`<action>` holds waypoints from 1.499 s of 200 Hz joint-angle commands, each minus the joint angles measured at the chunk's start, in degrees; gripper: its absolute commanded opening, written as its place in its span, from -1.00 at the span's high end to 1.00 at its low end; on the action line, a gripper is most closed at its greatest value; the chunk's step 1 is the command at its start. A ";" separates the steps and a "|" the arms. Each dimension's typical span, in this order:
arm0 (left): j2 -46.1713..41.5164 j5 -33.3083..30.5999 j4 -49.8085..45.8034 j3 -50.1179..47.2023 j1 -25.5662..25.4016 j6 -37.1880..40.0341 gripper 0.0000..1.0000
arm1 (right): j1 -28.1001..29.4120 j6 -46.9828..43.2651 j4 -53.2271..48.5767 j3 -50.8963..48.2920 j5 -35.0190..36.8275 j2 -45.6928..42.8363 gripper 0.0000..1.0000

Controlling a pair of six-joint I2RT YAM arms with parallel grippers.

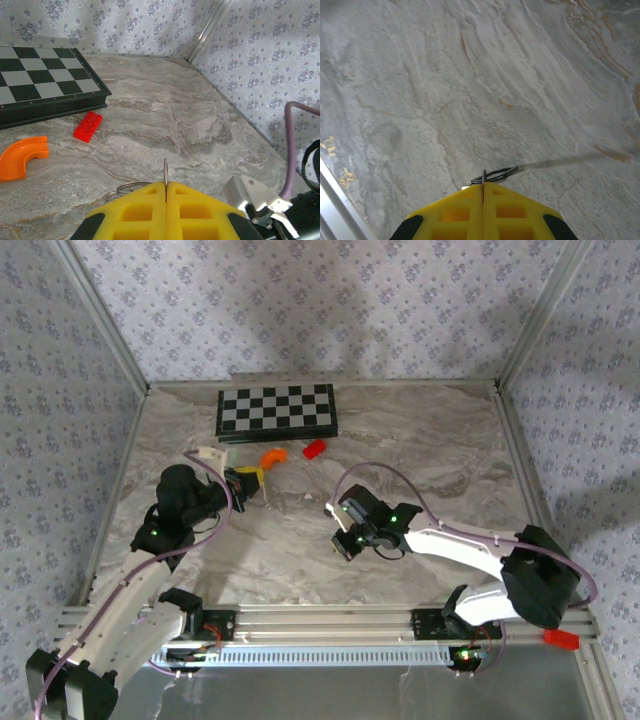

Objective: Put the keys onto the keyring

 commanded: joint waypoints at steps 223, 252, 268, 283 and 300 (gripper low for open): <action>0.76 0.56 4.26 -0.33 -0.30 0.25 1.00 | 4.09 7.94 -14.92 0.29 -0.35 8.70 1.00; 0.80 0.60 4.63 -0.64 -0.30 0.11 1.00 | 4.15 8.41 -14.40 -0.06 -0.34 7.79 0.94; 0.90 0.69 4.77 -0.77 -0.30 0.05 1.00 | 4.21 8.92 -14.42 -0.31 -0.56 6.65 0.80; 0.95 0.74 4.80 -0.71 -0.30 0.08 1.00 | 4.26 9.84 -12.18 -0.70 -0.67 5.32 0.63; 0.87 0.74 4.74 -0.69 -0.30 0.08 1.00 | 4.13 10.86 -11.40 -1.33 -0.87 3.89 0.48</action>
